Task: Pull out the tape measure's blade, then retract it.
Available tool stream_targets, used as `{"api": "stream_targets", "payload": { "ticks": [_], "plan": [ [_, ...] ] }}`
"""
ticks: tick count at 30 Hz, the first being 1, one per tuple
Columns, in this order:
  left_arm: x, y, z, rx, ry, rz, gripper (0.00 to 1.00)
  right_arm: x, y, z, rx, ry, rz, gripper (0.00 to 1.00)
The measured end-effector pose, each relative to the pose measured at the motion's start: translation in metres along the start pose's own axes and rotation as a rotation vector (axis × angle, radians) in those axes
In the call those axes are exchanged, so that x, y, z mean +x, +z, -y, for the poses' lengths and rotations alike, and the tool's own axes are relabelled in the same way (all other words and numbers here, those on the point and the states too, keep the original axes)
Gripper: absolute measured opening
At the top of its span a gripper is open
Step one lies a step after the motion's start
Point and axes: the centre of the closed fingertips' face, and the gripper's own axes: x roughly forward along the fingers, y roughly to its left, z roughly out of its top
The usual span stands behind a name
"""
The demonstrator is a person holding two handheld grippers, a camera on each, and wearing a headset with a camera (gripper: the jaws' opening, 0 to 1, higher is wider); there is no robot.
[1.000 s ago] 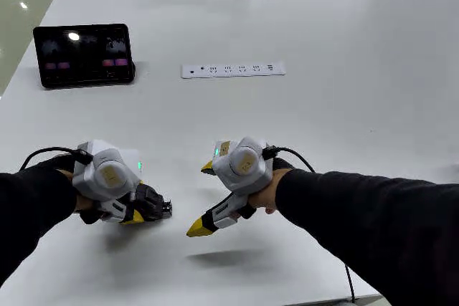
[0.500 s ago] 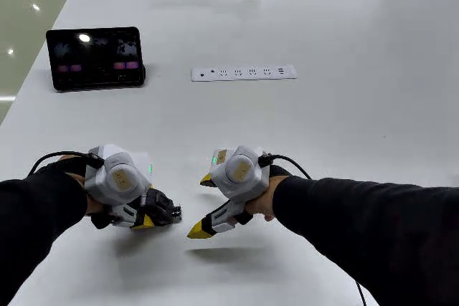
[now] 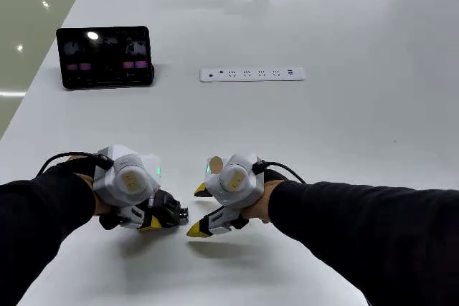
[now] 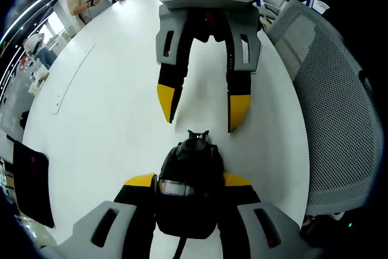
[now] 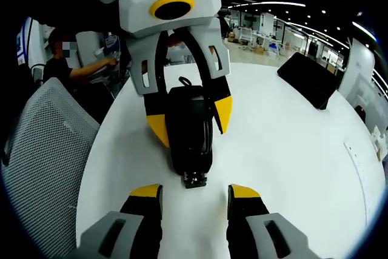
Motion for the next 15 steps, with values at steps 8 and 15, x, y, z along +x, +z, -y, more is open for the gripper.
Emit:
{"api": "stream_targets", "payload": {
  "ticks": [8,15],
  "plan": [
    [0.0,0.0,0.0,-0.004,0.0,0.0,0.34,0.008,0.003,0.003,-0.019,-0.005,0.0,0.26],
    [0.0,0.0,0.0,-0.006,-0.001,0.001,0.34,0.016,0.005,0.001,-0.044,0.002,-0.008,0.15]
  ]
}}
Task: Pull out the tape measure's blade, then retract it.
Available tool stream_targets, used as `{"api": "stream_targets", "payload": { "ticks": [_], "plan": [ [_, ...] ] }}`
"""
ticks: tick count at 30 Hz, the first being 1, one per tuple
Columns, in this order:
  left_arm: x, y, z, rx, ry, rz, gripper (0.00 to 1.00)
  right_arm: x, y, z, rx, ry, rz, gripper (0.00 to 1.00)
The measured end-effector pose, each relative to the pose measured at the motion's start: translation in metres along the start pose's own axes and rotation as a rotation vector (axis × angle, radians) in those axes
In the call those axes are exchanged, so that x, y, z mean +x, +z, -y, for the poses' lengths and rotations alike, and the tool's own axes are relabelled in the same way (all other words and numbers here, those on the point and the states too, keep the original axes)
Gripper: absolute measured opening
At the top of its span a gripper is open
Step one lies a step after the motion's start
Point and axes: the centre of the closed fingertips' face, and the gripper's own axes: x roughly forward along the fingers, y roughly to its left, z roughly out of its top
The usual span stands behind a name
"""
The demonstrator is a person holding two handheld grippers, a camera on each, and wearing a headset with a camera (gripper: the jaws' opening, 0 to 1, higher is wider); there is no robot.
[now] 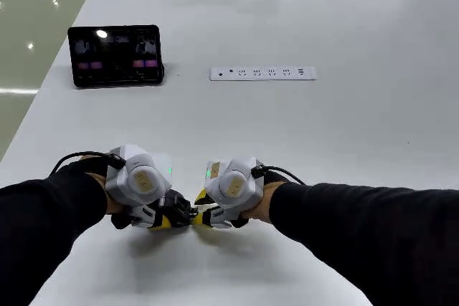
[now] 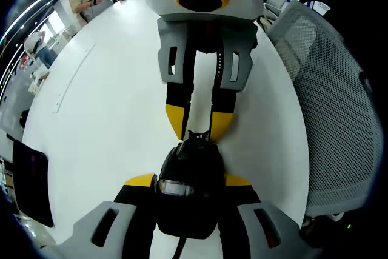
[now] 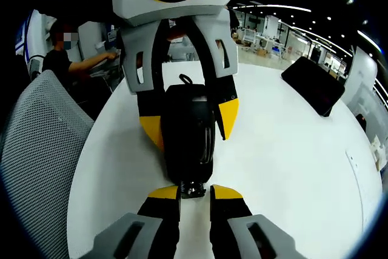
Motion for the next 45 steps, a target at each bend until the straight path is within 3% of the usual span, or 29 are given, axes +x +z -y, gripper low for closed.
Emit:
{"api": "stream_targets", "payload": {
  "ticks": [7,13,17,45],
  "plan": [
    [0.0,0.0,0.0,0.0,-0.001,-0.002,0.34,0.002,-0.001,-0.002,-0.023,0.012,-0.009,0.13],
    [0.0,0.0,0.001,-0.008,-0.003,-0.002,0.34,0.002,-0.002,-0.002,-0.007,0.038,0.021,0.11],
    [-0.001,0.0,0.0,-0.006,-0.004,0.004,0.34,0.002,-0.001,-0.004,-0.082,0.038,0.001,0.11],
    [-0.001,-0.002,0.0,-0.021,-0.005,-0.009,0.34,-0.009,-0.015,-0.002,-0.065,0.054,-0.034,0.11]
  ]
}}
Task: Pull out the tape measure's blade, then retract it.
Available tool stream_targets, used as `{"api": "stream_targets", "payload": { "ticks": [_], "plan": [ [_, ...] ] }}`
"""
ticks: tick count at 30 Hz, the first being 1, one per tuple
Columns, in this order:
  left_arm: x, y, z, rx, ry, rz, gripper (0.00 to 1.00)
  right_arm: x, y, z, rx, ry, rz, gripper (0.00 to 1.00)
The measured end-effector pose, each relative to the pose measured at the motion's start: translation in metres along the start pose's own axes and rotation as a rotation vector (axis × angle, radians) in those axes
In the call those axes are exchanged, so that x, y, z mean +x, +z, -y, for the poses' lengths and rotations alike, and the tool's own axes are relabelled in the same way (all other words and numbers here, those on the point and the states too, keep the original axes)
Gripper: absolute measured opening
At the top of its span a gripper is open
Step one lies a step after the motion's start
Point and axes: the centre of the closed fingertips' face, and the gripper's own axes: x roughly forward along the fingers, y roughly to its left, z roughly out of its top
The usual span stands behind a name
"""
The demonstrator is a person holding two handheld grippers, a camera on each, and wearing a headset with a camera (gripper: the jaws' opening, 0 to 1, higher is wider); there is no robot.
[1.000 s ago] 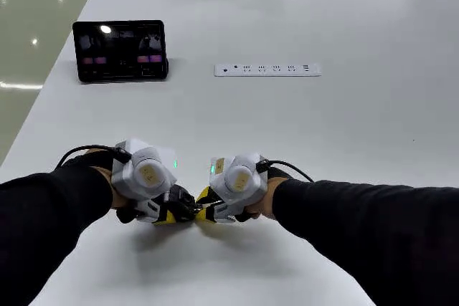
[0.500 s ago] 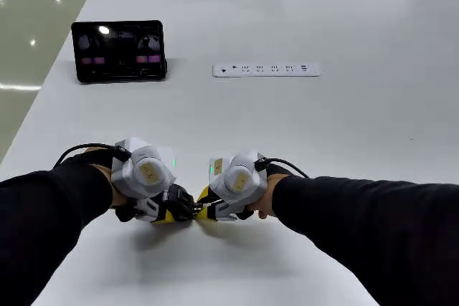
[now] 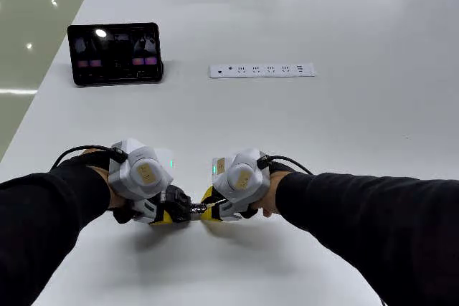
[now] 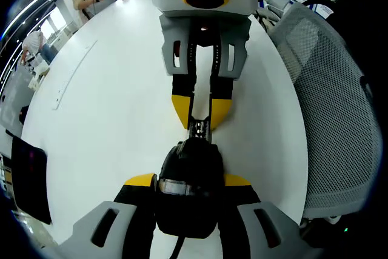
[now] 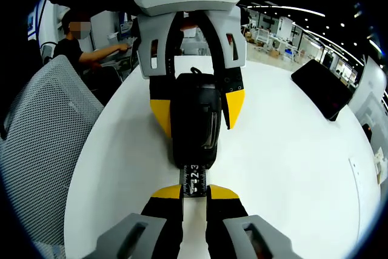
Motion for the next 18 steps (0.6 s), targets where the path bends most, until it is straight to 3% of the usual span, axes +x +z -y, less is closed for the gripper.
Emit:
{"api": "stream_targets", "payload": {
  "ticks": [18],
  "plan": [
    [0.0014,0.0006,0.0001,0.001,0.0,-0.001,0.34,-0.0073,-0.0076,0.0003,0.012,0.005,-0.004,0.11]
  ]
}}
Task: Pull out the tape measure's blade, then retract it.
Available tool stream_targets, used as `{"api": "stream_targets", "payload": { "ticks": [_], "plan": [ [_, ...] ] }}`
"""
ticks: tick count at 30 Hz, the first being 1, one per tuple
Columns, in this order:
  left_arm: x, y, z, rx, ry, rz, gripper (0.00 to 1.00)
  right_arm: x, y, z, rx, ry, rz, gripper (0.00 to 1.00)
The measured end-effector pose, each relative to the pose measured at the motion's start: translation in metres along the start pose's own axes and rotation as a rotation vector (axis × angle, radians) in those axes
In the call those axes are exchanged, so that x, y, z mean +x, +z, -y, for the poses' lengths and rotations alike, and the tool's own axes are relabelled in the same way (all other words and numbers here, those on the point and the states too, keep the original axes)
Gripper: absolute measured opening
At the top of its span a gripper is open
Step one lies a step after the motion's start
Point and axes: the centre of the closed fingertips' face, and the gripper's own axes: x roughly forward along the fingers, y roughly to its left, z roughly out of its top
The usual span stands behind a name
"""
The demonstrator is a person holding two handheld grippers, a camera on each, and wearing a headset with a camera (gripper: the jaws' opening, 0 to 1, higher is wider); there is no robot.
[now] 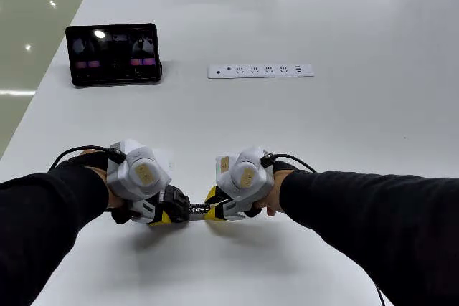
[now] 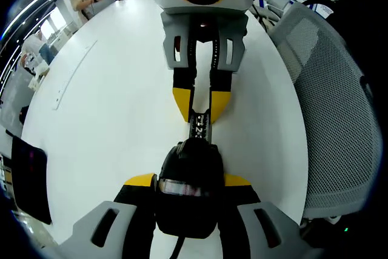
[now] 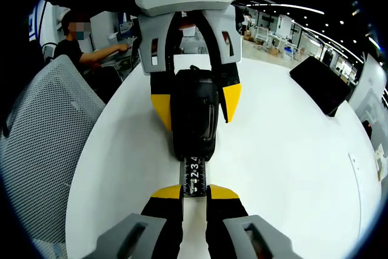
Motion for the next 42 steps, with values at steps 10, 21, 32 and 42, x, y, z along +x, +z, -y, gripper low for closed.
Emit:
{"api": "stream_targets", "payload": {
  "ticks": [10,21,32,42],
  "plan": [
    [0.001,0.0,0.0,-0.002,0.002,0.002,0.34,-0.003,-0.004,0.0,0.003,-0.002,-0.005,0.11],
    [0.001,0.001,0.0,-0.005,0.004,0.003,0.34,-0.008,-0.01,0.0,0.007,-0.001,-0.011,0.11],
    [0.001,0.001,0.0,-0.01,0.003,0.004,0.34,-0.014,-0.016,0.001,0.018,-0.004,-0.014,0.11],
    [0.001,0.001,-0.001,-0.012,0.005,0.005,0.34,-0.019,-0.022,0.001,0.024,-0.006,-0.018,0.11]
  ]
}}
